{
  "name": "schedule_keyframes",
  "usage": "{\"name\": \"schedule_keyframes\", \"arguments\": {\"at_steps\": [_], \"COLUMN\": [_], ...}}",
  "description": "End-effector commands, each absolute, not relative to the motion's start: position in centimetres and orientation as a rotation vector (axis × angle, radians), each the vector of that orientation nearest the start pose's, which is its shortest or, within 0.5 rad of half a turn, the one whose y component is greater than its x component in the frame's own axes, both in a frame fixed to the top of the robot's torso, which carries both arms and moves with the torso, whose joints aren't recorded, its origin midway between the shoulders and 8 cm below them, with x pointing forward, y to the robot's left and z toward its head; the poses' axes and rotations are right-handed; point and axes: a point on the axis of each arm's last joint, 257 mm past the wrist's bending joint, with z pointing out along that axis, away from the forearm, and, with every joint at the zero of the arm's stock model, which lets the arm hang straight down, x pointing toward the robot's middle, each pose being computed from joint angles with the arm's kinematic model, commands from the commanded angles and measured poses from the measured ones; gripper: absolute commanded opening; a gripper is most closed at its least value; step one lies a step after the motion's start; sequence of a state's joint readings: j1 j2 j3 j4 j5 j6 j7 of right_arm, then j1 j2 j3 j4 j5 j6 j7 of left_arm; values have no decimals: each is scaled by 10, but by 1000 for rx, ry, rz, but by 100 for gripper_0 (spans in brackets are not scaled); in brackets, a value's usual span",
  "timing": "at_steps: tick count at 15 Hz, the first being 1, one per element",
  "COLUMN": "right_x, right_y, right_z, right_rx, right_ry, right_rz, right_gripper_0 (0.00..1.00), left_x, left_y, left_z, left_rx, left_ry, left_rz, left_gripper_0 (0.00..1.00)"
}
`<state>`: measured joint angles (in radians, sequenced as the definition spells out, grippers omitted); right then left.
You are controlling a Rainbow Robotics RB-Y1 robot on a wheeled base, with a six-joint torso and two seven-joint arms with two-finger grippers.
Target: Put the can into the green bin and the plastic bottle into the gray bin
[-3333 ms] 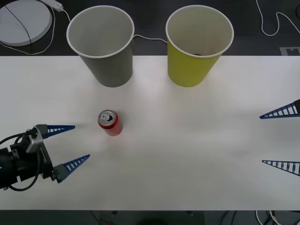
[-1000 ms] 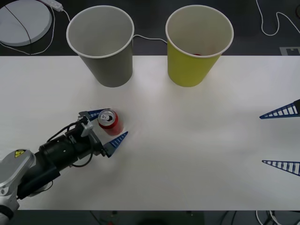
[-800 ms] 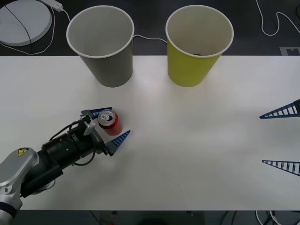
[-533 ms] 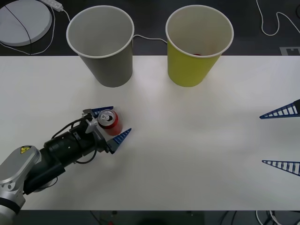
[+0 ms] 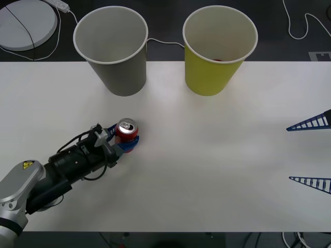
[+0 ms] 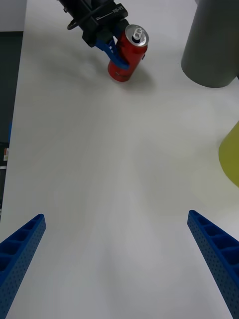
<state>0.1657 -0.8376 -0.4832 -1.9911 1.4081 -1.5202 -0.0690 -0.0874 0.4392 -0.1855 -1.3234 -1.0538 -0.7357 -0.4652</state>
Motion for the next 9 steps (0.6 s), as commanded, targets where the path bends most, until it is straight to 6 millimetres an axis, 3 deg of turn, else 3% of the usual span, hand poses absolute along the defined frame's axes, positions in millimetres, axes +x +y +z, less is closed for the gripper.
{"name": "schedule_keyframes", "arguments": {"at_steps": [1, 9], "right_x": [324, 324], "right_y": [-290, -290], "right_z": [-151, -151], "right_rx": [-1641, -1641], "right_ry": [1519, 1519], "right_rz": [255, 255], "right_gripper_0": [100, 100], "left_x": [469, 457], "left_y": [135, 157], "left_z": [-282, -247], "left_rx": [905, 962], "left_ry": [1454, 1533], "left_rz": [-423, -497], "left_gripper_0": [0, 0]}}
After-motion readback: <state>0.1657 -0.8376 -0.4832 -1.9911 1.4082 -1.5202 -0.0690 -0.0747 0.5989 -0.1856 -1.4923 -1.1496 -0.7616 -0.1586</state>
